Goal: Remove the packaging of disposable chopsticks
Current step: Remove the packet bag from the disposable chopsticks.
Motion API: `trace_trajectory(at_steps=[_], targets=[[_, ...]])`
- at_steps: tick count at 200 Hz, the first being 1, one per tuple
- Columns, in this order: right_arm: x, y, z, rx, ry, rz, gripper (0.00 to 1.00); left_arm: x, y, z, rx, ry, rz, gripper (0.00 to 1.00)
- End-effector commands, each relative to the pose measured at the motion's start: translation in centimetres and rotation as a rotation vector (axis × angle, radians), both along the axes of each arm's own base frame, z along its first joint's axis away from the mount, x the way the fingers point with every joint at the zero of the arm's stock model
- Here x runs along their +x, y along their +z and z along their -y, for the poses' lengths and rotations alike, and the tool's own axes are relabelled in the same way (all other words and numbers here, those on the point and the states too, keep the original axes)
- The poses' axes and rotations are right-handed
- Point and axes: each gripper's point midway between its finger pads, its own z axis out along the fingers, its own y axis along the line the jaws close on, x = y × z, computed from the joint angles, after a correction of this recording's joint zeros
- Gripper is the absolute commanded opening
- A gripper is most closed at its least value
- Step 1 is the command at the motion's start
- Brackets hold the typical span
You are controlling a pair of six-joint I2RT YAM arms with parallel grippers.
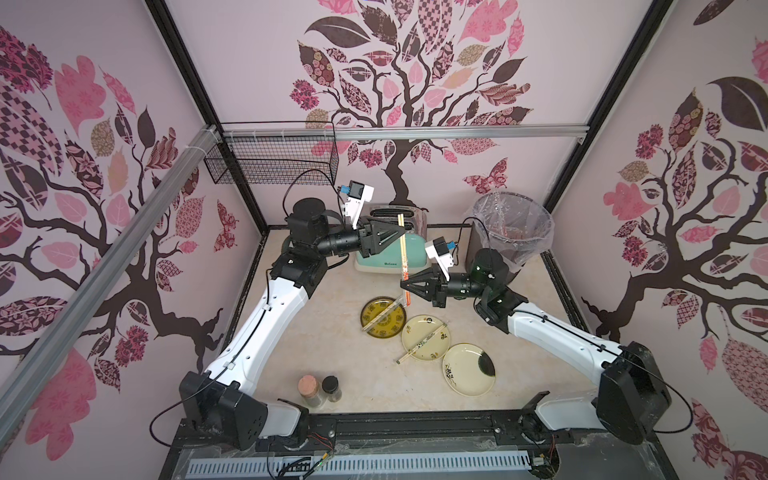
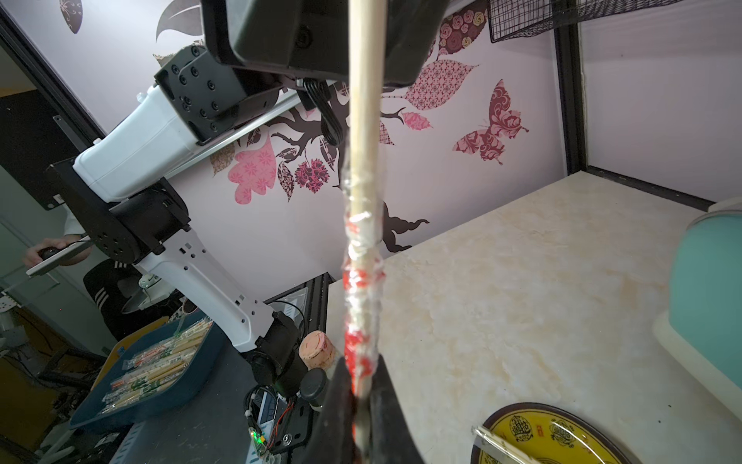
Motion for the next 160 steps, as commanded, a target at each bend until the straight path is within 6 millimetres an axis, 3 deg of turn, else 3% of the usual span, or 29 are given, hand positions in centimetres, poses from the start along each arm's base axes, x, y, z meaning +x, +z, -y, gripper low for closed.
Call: trace_trajectory(at_steps=[1,26,44,76,100,137,160], targets=[[-1.0,1.6,0.1,0.030,0.037,0.052,0.00,0.1,0.7,0.2,-0.020,-0.016,0.014,0.33],[-0.8,1.5,0.0,0.029,0.039,0.049,0.00,0.2,0.3,0.5,-0.023,-0.030,0.003,0.32],[-0.8,1.5,-0.1,0.030,0.039,0.048,0.00,0.4,-0.5,0.7,-0.011,-0.035,-0.013,0.41],[-0.6,1.4,-0.2,0.030,0.035,0.044,0.00,0.2,-1.2,1.0,-0.003,-0.050,-0.024,0.42],[-0.7,1.2,-0.2,0.030,0.036,0.042,0.00,0.2,-1.2,1.1,-0.002,-0.053,-0.021,0.29],[-0.6,1.1,-0.2,0.027,0.034,0.039,0.00,-0.3,-1.8,2.0,0.011,-0.091,-0.022,0.32],[-0.6,1.2,-0.1,0.028,0.028,0.042,0.00,-0.3,-1.9,2.0,0.012,-0.085,-0.022,0.13]])
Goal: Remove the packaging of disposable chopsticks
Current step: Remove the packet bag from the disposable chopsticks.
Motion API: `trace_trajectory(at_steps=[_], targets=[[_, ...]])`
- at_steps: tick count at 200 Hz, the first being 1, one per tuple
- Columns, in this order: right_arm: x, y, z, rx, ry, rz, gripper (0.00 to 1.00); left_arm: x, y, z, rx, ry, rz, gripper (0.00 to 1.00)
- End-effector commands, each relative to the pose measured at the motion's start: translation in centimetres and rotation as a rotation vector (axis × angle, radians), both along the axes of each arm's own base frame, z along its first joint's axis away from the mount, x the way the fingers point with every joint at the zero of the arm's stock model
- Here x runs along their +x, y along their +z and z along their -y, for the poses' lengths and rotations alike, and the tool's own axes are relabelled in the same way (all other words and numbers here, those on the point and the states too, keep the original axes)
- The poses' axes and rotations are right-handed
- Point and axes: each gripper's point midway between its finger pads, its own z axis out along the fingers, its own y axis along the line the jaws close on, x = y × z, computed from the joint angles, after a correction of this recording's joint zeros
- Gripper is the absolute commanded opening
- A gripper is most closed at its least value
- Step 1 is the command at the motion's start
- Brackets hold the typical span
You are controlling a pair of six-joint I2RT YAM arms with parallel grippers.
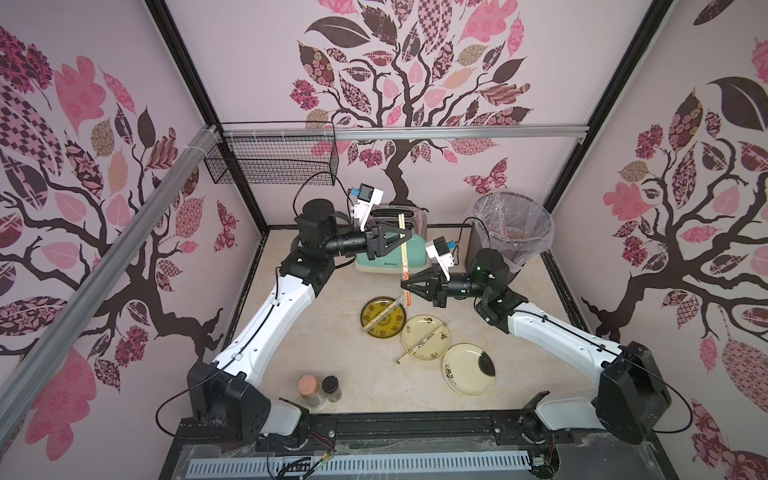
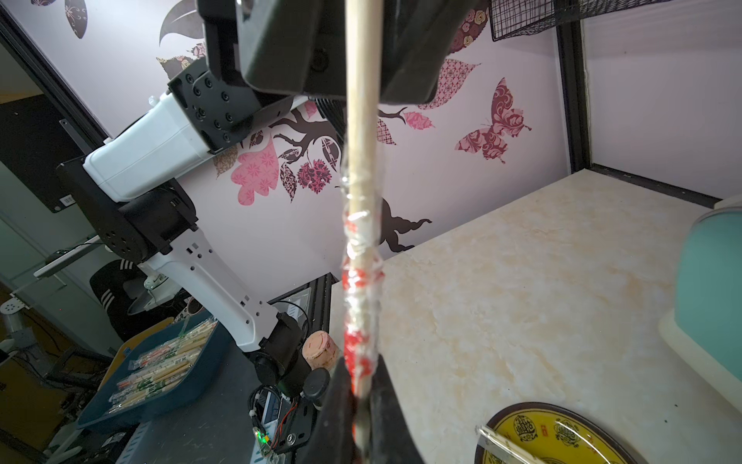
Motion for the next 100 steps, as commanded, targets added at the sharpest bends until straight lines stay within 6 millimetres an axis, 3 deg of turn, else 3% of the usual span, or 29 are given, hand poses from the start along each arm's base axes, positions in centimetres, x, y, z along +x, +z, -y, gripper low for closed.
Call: trace_trajectory(at_steps=[1,15,29,43,55,100], targets=[[-0.5,1.1,-0.1,0.024,0.020,0.055,0.00,0.4,-0.9,0.2,0.014,0.001,-0.011,0.11],[-0.3,0.9,-0.1,0.019,0.012,0.049,0.00,0.4,-0.8,0.0,0.016,0.019,-0.006,0.00],[-0.2,0.6,0.0,0.014,-0.004,0.042,0.00,0.7,-0.7,-0.3,0.016,0.038,-0.002,0.00],[0.2,0.0,0.1,0.005,-0.034,0.023,0.23,1.0,-0.7,-0.6,0.005,0.074,0.004,0.00],[0.2,-0.8,0.2,-0.003,-0.039,0.010,0.30,1.7,-0.8,-1.1,-0.011,0.120,-0.001,0.00],[-0.3,-3.9,0.3,-0.039,-0.024,-0.073,0.28,3.5,0.1,-2.8,-0.069,0.183,-0.023,0.00]])
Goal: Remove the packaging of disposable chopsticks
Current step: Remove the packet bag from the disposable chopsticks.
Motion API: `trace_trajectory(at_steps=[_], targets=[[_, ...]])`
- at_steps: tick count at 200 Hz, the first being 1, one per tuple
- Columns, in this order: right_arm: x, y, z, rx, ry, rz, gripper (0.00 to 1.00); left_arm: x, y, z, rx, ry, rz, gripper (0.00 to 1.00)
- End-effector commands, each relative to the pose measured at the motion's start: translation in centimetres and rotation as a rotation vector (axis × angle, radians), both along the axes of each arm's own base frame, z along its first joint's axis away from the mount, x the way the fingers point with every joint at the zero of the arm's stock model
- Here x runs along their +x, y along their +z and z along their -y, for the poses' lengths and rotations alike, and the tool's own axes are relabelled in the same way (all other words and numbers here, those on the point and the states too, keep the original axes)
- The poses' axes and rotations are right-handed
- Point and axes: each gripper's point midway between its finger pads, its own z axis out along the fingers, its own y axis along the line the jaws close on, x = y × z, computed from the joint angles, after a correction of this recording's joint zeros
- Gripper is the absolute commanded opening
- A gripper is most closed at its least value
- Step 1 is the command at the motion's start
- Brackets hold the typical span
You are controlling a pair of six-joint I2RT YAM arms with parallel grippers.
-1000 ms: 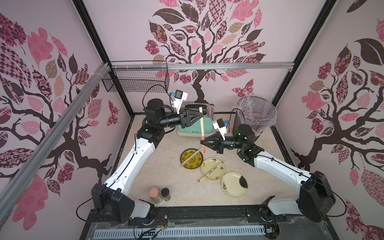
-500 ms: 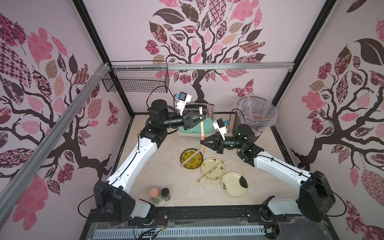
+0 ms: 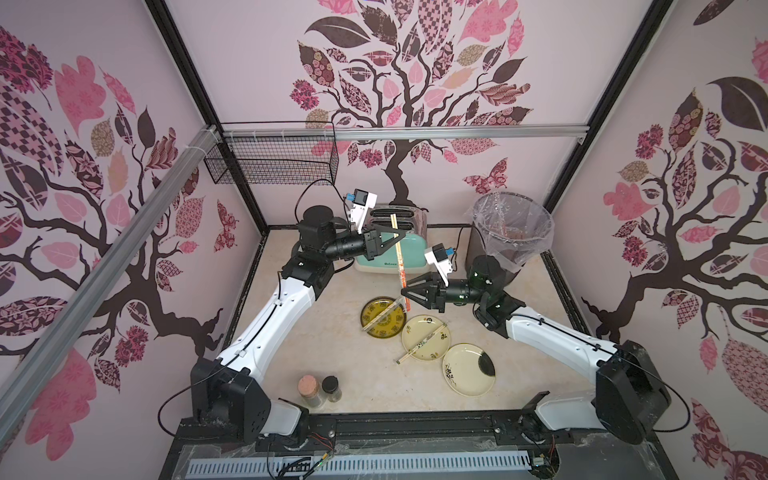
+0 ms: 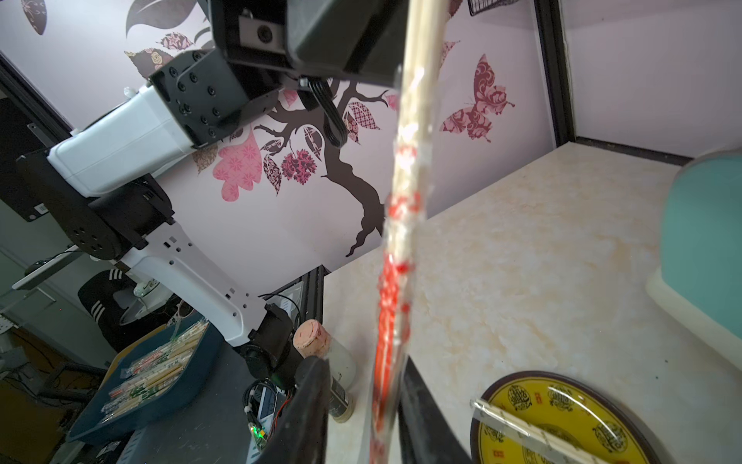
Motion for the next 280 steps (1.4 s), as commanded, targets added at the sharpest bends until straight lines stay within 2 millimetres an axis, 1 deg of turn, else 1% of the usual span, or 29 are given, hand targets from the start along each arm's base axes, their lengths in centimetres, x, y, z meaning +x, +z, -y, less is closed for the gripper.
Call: trace_trajectory(at_steps=[1,38,48,62,76,91,112,139,160,188,198,210,213,220,231,241,252,268,280], targets=[[-0.5,-0.5,0.0,-0.002,0.012,-0.009,0.28,0.6,2.4,-1.0,-0.048,0.048,0.060,0.00],[-1.7,-2.8,1.0,-0.026,0.003,-0.073,0.23,0.6,3.3,-1.9,-0.049,0.070,0.094,0.00],[-2.0,-3.4,1.2,-0.033,-0.004,-0.090,0.18,0.7,3.4,-2.0,-0.048,0.073,0.099,0.00],[-2.4,-4.0,1.5,-0.043,-0.008,-0.107,0.16,0.8,3.3,-2.1,-0.048,0.076,0.096,0.00],[-2.6,-4.3,1.8,-0.048,-0.020,-0.113,0.15,0.8,3.2,-2.1,-0.048,0.076,0.089,0.00],[-2.6,-4.3,2.0,-0.053,-0.031,-0.108,0.12,0.9,3.0,-2.1,-0.050,0.078,0.078,0.00],[-2.3,-4.2,2.1,-0.067,-0.051,-0.106,0.00,0.9,2.8,-2.1,-0.048,0.080,0.074,0.00],[-2.2,-5.1,2.3,-0.107,-0.070,-0.124,0.00,0.9,3.0,-2.3,-0.051,0.088,0.078,0.00],[-2.6,-5.9,2.7,-0.116,-0.080,-0.137,0.00,1.0,3.2,-2.4,-0.052,0.091,0.080,0.00],[-3.0,-6.2,3.2,-0.121,-0.096,-0.145,0.00,1.1,2.8,-2.4,-0.052,0.086,0.067,0.00],[-3.1,-5.9,3.4,-0.119,-0.104,-0.137,0.08,1.1,2.6,-2.3,-0.051,0.085,0.061,0.00],[-3.1,-5.4,3.5,-0.110,-0.113,-0.121,0.24,1.2,2.5,-2.2,-0.050,0.079,0.055,0.00],[-3.0,-5.3,3.5,-0.107,-0.116,-0.119,0.28,1.1,2.9,-2.2,-0.058,0.078,0.078,0.00],[-2.9,-4.8,3.5,-0.097,-0.119,-0.110,0.35,1.1,3.0,-2.2,-0.061,0.073,0.082,0.00],[-2.6,-4.0,3.3,-0.082,-0.119,-0.097,0.43,1.1,3.0,-2.2,-0.063,0.069,0.082,0.00],[-2.4,-3.1,3.0,-0.066,-0.110,-0.085,0.47,1.1,3.0,-2.1,-0.065,0.066,0.078,0.00],[-2.1,-2.2,2.5,-0.047,-0.094,-0.077,0.49,1.2,3.0,-2.1,-0.069,0.065,0.075,0.00],[-1.7,-1.0,1.8,-0.019,-0.067,-0.074,0.49,1.3,2.8,-2.0,-0.073,0.061,0.066,0.00],[-1.4,-0.6,1.4,-0.003,-0.047,-0.079,0.47,1.3,2.8,-2.0,-0.073,0.057,0.066,0.00]])
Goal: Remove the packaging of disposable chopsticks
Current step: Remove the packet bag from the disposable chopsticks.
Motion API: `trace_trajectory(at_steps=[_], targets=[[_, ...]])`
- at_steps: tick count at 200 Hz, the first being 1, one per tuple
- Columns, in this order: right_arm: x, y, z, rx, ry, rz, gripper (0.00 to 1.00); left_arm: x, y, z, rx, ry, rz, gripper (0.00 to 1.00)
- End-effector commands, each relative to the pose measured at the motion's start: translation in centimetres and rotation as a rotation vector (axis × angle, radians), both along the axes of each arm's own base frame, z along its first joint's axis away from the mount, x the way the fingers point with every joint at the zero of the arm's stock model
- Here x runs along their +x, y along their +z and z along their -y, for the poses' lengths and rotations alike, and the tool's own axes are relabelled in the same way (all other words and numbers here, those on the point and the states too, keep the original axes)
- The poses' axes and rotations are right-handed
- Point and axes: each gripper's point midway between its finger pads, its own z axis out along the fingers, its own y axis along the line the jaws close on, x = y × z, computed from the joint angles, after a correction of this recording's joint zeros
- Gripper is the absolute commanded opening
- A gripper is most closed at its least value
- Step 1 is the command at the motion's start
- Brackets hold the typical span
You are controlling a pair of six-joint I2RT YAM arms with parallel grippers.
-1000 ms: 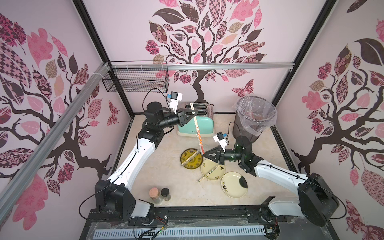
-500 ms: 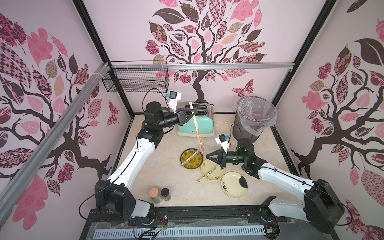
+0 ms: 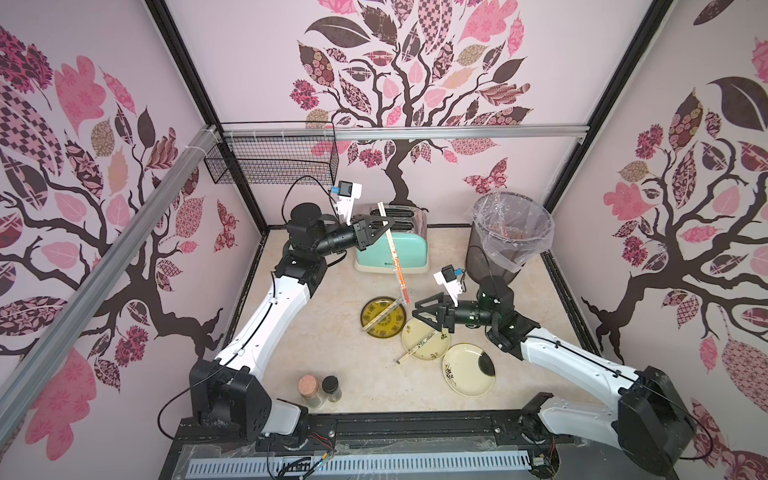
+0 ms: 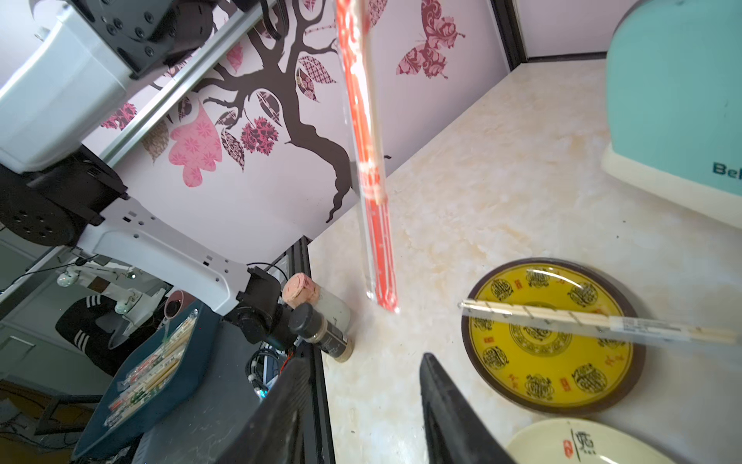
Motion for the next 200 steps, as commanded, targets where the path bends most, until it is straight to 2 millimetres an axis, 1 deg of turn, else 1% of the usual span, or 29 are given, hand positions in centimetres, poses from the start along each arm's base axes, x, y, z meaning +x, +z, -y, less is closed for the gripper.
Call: trace_trajectory(at_steps=[1,14,25,52,67,83,98,143,157,168,170,175,179,188,193,200], targets=[[0.4,3.1,-1.1,0.073,0.050,0.041,0.47,-0.2,0.9,-0.1,-0.017,-0.012,0.029,0.00],[0.5,3.5,-1.5,0.088,0.063,0.039,0.45,-0.3,0.9,-0.1,-0.017,-0.015,0.027,0.00],[0.7,3.2,-1.7,0.090,0.065,0.029,0.42,-0.3,1.0,-0.1,-0.017,-0.018,0.027,0.00],[0.7,2.3,-1.9,0.081,0.065,0.008,0.23,-0.4,1.0,0.0,-0.017,-0.023,0.028,0.00],[0.6,1.5,-1.9,0.069,0.063,-0.010,0.11,-0.4,1.1,0.0,-0.018,-0.023,0.029,0.00],[0.3,0.6,-1.6,0.054,0.065,-0.032,0.00,-0.5,1.4,0.0,-0.020,-0.023,0.036,0.00],[-0.2,-0.3,-1.4,0.045,0.059,-0.052,0.00,-0.6,1.7,0.0,-0.021,-0.025,0.045,0.00],[-1.7,-3.2,-0.2,0.008,0.036,-0.105,0.00,-0.6,1.5,-0.1,-0.015,-0.025,0.047,0.00],[-1.9,-3.8,0.2,-0.003,0.024,-0.113,0.00,-0.7,1.4,-0.1,-0.007,-0.024,0.050,0.00],[-1.9,-3.8,0.3,-0.005,0.015,-0.110,0.00,-0.8,1.4,-0.1,-0.005,-0.023,0.050,0.00],[-1.9,-3.8,0.4,-0.005,0.012,-0.109,0.03,-0.8,1.4,-0.1,-0.005,-0.024,0.052,0.00],[-1.9,-3.6,0.4,-0.004,0.006,-0.105,0.16,-0.7,1.3,-0.1,-0.004,-0.022,0.048,0.00],[-1.7,-3.3,0.4,0.000,0.000,-0.097,0.24,-0.8,1.2,-0.1,-0.004,-0.025,0.045,0.00],[-1.6,-2.7,0.4,0.002,-0.002,-0.075,0.39,-0.7,1.1,-0.1,-0.003,-0.027,0.043,0.00],[-1.4,-2.2,0.3,0.003,-0.006,-0.059,0.45,-0.7,1.0,-0.1,-0.004,-0.026,0.040,0.00],[-1.1,-1.6,0.3,-0.002,-0.015,-0.039,0.51,-0.8,0.9,0.0,-0.004,-0.031,0.036,0.00]])
